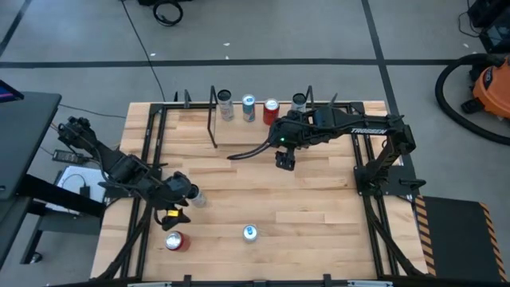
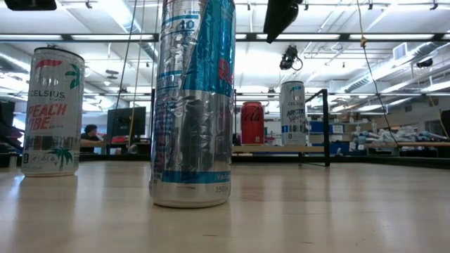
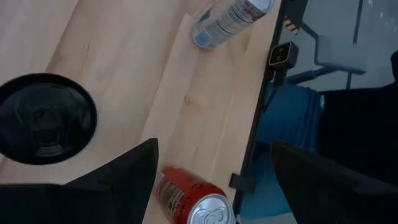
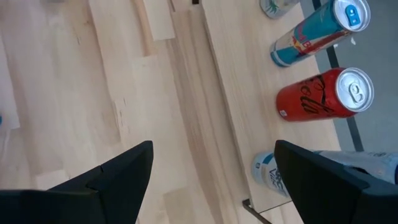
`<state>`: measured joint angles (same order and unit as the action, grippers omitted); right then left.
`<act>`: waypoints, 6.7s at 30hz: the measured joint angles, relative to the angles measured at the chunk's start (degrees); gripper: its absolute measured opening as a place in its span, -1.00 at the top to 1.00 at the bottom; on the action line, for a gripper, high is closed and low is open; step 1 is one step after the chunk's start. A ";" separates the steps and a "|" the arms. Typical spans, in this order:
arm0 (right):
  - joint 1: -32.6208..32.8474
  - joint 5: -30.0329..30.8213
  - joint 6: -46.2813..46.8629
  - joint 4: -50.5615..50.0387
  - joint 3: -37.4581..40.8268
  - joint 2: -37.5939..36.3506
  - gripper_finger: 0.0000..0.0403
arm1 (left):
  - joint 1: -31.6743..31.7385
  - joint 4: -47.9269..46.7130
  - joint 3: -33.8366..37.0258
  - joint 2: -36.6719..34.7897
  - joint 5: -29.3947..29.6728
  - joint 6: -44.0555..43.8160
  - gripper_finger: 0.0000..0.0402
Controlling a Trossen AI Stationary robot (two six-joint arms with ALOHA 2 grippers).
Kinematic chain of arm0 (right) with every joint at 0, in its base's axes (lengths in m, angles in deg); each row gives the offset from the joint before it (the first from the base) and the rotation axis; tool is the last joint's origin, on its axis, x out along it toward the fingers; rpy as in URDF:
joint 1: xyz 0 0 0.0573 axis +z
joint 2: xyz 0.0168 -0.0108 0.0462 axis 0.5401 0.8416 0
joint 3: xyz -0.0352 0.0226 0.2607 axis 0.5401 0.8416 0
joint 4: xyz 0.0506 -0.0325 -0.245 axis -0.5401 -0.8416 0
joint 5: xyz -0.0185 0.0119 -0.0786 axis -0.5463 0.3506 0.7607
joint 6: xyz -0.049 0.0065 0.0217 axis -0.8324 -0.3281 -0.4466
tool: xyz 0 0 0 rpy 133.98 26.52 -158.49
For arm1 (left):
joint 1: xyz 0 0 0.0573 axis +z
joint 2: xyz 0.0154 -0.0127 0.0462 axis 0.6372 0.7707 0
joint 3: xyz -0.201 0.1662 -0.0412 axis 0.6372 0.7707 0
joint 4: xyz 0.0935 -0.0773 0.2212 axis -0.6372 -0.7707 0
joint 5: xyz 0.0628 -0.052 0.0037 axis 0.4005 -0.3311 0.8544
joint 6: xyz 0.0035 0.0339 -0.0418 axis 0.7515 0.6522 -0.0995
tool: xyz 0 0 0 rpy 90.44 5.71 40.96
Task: Place canned beverage on shelf
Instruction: Align the red and black soda can with the red and black soda can on the shelf
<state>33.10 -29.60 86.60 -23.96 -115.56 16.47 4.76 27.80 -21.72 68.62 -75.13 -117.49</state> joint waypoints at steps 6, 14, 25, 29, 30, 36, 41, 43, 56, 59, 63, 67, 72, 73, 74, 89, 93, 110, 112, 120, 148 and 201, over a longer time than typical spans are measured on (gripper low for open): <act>0.00 0.00 -0.02 0.65 0.00 0.00 -0.72 | -0.01 -0.06 0.00 0.00 0.04 4.52 -0.55; 0.01 0.01 -0.02 0.65 0.00 0.00 -0.72 | -0.01 -0.07 0.00 0.00 2.36 12.59 -0.55; 0.00 -0.02 0.00 1.56 0.00 0.00 -0.72 | -0.01 0.13 0.00 0.00 2.83 17.86 -0.55; 0.00 -0.02 0.31 1.50 0.00 0.00 -0.72 | -0.01 0.11 0.00 0.00 2.87 20.72 -0.55; 0.01 -0.02 0.41 1.52 0.00 0.00 -0.72 | -0.01 0.11 0.00 0.00 2.87 21.15 -0.55; 0.00 -0.02 0.42 1.50 0.00 0.00 -0.72 | -0.07 -1.76 0.00 0.00 2.87 21.23 -0.56; 0.00 -0.02 0.44 1.50 0.00 0.00 -0.72 | -0.07 -2.65 0.00 0.00 2.84 21.12 -0.56; 0.00 -0.02 0.46 1.50 0.00 0.00 -0.72 | -0.07 -2.84 0.00 0.00 2.54 21.14 -0.56; 0.00 -0.04 0.68 1.97 0.00 0.00 -0.72 | -1.89 -5.92 0.00 0.00 0.59 16.12 -0.59; 0.01 -0.04 0.68 1.94 0.00 0.00 -0.72 | -2.15 -6.68 0.00 0.00 0.58 14.55 -0.74; 0.01 -0.04 0.68 1.93 0.00 0.00 -0.72 | -2.13 -5.94 0.00 0.00 0.70 13.34 -0.96; 0.00 -0.04 0.68 1.91 0.00 0.00 -0.72 | -2.10 -4.27 0.00 0.00 1.01 13.70 -0.85; 0.00 -0.04 0.68 1.91 0.00 0.00 -0.72 | -1.29 -3.28 -0.02 -0.01 1.05 14.26 -0.82; 0.00 -0.04 0.68 1.91 0.00 0.00 -0.72 | -1.28 -3.26 -0.02 0.00 1.14 15.13 -0.82; 0.00 -0.04 0.68 1.91 0.00 0.00 -0.72 | -1.28 -3.28 -0.02 -0.02 1.16 16.10 -0.82; 0.01 -0.07 0.71 1.91 0.00 0.00 -0.72 | 2.02 -2.75 -0.02 0.00 8.19 26.57 -0.81; 0.00 -0.07 0.70 1.91 0.00 0.00 -0.72 | 1.86 -2.54 -0.02 -0.01 8.04 20.94 -0.81; 0.02 -2.21 0.70 1.89 0.00 0.02 -0.72 | -2.17 -1.90 -0.09 7.53 -2.62 3.76 -0.81; 0.00 -2.19 0.70 1.89 0.00 0.02 -0.72 | -2.96 -1.90 -0.09 9.40 -5.49 1.59 -0.81; 0.00 -2.16 0.70 1.89 0.00 0.02 -0.72 | -7.49 -1.94 -0.07 14.24 -9.94 -6.98 -0.81; 0.02 -2.01 0.14 1.85 0.00 0.01 -0.72 | -12.36 -1.44 0.00 25.89 -10.98 -14.97 -0.81; 0.02 -2.03 0.20 1.92 0.00 0.02 -0.72 | -11.24 -2.36 -0.03 25.83 -6.38 -9.82 -0.53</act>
<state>33.12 -31.64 86.80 -22.04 -115.56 16.49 -6.48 25.44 -21.75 94.46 -81.51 -127.31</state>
